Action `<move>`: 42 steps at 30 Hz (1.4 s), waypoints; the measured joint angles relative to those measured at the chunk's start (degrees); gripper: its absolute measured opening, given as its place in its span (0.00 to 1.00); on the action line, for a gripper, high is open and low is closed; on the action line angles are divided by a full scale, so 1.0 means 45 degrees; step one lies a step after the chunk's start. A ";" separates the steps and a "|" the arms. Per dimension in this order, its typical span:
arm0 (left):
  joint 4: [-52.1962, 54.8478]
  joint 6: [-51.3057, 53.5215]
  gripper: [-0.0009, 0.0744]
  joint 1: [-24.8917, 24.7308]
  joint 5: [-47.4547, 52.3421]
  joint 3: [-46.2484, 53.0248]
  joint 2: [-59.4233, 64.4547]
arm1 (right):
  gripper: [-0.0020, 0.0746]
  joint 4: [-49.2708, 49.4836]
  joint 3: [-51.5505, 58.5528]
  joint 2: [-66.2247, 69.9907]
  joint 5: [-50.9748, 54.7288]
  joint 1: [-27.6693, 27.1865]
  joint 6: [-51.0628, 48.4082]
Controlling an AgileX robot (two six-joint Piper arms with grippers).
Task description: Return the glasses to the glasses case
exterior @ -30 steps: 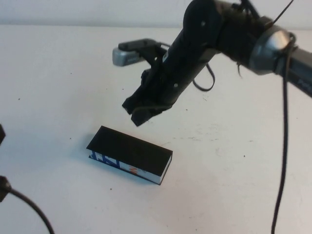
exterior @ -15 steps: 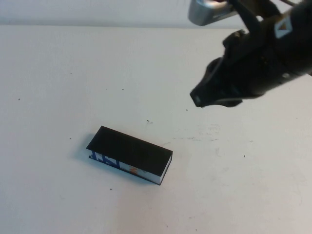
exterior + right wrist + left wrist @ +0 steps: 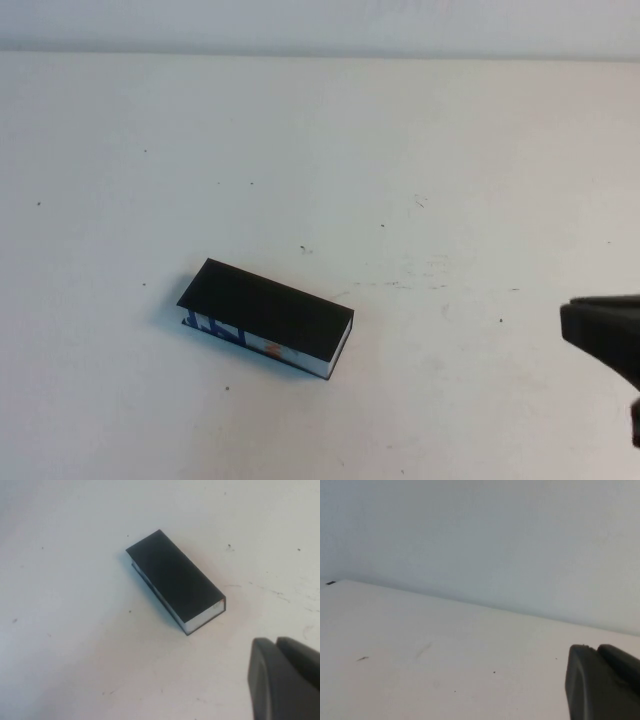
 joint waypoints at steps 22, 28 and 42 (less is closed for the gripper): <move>0.0000 0.0000 0.01 0.0000 0.0000 0.0000 0.0000 | 0.01 -0.3237 0.6724 -0.4119 -0.5323 -0.1148 0.1072; 0.0000 0.0000 0.01 0.0000 -0.0120 0.0000 0.0000 | 0.01 -0.3375 0.8389 -0.5177 -0.7071 -0.5115 0.1865; 0.0000 0.0000 0.01 0.0000 -0.0129 0.0000 0.0000 | 0.01 -0.2026 1.0786 -0.9705 -0.5983 -0.8109 0.1913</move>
